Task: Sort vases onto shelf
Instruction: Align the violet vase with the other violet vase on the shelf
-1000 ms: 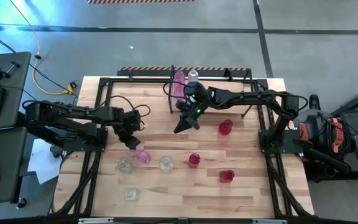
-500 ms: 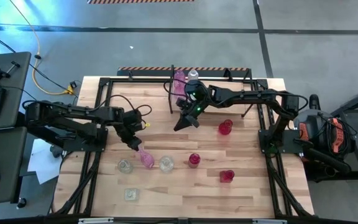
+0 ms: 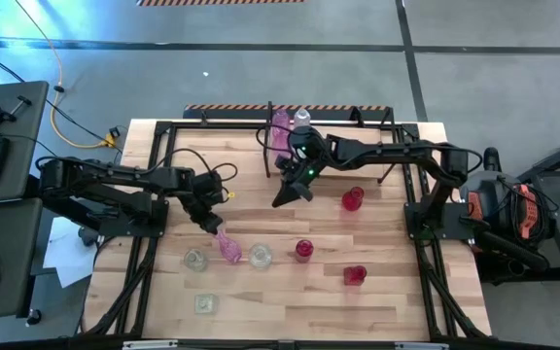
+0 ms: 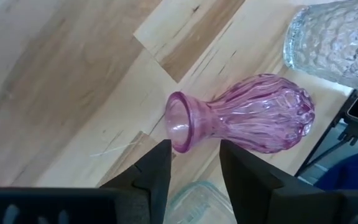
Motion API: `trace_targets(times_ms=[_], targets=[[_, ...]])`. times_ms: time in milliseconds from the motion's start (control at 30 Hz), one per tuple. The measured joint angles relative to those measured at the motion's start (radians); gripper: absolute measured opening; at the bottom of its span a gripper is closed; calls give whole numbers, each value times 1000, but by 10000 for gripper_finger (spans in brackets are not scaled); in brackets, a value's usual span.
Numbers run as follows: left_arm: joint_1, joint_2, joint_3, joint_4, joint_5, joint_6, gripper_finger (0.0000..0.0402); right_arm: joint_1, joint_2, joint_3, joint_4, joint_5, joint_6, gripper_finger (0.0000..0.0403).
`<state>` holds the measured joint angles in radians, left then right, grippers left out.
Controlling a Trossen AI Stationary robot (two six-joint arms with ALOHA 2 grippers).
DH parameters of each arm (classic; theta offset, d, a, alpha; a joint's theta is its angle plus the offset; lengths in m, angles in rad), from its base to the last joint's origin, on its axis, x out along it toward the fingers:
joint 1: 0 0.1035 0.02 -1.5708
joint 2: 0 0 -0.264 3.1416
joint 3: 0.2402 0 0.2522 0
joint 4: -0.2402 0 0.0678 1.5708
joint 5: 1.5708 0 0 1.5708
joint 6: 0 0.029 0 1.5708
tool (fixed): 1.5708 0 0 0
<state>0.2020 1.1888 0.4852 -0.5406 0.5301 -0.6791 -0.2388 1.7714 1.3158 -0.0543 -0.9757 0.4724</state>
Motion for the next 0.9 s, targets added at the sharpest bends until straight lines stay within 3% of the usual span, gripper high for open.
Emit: trace_targets(times_ms=[200,367,567,900], targets=[[-1,0,-48,71,23,-27,163,44,-5,0,74,-19,47,0],[-1,0,-74,142,32,-54,182,51,-6,0,91,30,72,0],[-2,0,-79,233,52,-78,178,51,-6,0,135,38,112,0],[-2,0,-79,227,53,-69,165,51,-6,0,191,48,149,0]])
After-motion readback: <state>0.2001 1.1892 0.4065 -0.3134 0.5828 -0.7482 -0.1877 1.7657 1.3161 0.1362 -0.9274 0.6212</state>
